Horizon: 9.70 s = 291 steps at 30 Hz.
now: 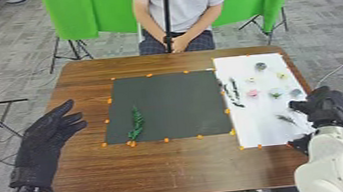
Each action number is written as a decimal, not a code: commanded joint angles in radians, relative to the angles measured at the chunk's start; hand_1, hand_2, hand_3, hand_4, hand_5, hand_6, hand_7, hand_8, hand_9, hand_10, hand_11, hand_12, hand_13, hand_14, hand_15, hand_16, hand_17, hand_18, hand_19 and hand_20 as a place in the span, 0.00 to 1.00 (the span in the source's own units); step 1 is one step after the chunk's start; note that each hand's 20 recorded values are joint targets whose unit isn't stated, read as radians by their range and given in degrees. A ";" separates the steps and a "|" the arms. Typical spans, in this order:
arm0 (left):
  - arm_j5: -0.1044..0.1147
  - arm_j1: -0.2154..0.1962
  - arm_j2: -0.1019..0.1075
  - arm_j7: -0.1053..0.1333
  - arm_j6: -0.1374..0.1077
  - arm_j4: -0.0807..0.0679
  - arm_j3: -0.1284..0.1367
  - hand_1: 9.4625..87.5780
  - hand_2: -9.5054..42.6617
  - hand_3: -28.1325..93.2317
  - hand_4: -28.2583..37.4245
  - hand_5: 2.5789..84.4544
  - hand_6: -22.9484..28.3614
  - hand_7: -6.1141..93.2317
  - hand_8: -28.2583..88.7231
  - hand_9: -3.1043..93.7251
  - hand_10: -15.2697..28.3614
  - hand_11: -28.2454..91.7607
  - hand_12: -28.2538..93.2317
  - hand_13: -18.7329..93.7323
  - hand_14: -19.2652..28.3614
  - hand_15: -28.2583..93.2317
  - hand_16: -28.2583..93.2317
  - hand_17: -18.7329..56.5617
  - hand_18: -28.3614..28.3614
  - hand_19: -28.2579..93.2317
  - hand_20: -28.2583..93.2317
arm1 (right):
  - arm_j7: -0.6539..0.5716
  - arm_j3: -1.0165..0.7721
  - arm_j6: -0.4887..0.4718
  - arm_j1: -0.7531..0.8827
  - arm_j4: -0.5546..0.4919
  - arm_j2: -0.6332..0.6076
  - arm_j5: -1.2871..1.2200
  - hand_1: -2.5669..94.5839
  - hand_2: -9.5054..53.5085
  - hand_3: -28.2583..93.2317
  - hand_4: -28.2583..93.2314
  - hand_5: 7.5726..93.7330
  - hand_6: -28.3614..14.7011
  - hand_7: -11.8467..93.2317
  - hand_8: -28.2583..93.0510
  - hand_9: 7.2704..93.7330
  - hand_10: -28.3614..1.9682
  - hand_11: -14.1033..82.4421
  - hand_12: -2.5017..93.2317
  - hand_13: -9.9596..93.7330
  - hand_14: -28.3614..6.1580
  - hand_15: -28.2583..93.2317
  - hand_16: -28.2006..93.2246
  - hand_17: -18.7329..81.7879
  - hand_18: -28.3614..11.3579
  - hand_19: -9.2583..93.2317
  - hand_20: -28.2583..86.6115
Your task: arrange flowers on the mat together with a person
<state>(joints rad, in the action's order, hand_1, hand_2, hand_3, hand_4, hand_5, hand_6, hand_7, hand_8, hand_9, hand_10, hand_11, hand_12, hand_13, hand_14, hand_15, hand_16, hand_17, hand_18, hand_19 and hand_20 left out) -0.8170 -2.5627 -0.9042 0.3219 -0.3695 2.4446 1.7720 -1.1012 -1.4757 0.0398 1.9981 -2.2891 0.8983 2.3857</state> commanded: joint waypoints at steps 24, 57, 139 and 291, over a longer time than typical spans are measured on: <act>0.001 0.013 0.018 0.011 -0.006 -0.004 -0.012 0.15 0.29 0.87 0.00 0.45 0.64 0.21 0.16 0.42 0.84 0.47 0.32 0.40 0.99 0.69 0.14 0.14 0.94 0.67 0.28 | -0.097 0.094 -0.243 -0.189 0.251 0.012 -0.115 0.48 0.11 0.73 0.08 0.63 0.44 0.17 0.17 0.73 0.20 0.35 0.18 0.75 0.39 0.74 0.31 0.60 0.12 1.00 0.07; 0.007 0.001 0.025 0.030 -0.022 -0.001 -0.010 0.16 0.29 0.87 0.00 0.45 0.64 0.21 0.15 0.42 0.84 0.47 0.32 0.40 1.00 0.69 0.14 0.14 0.94 0.67 0.28 | -0.076 0.139 -0.189 -0.228 0.266 -0.003 -0.003 0.72 0.00 0.64 0.05 0.91 0.50 0.23 0.29 0.96 0.48 0.35 0.28 0.91 0.64 0.71 0.35 0.78 0.37 1.00 0.08; -0.018 0.116 0.056 -0.061 0.020 -0.009 -0.023 0.16 0.29 0.88 0.00 0.45 0.64 0.22 0.15 0.42 0.83 0.47 0.32 0.40 1.00 0.69 0.14 0.13 0.94 0.67 0.28 | 0.166 0.928 -0.197 -0.842 0.522 0.376 -0.039 0.52 0.06 0.75 0.04 0.96 0.64 0.28 0.31 1.00 0.58 0.54 0.24 0.98 0.67 0.73 0.41 0.79 0.26 1.00 0.34; 0.015 -0.023 -0.024 0.055 0.017 -0.022 0.043 0.06 0.28 0.86 0.00 0.42 0.58 0.21 0.15 0.40 0.79 0.44 0.33 0.40 1.00 0.70 0.15 0.13 0.92 0.63 0.35 | 0.807 -0.115 0.024 -0.043 0.069 0.249 -1.365 0.19 0.31 0.83 0.03 0.47 0.56 0.21 0.16 0.50 0.21 0.32 0.18 0.51 0.14 0.69 0.30 0.31 0.01 0.69 0.36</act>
<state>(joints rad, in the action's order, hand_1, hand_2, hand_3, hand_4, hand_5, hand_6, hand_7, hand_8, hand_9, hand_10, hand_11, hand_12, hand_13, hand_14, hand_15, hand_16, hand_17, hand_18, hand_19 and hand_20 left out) -0.7954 -2.5743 -0.9266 0.3898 -0.3450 2.4168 1.8172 -0.2989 -1.5865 0.0180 1.9440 -2.1941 1.1540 0.9397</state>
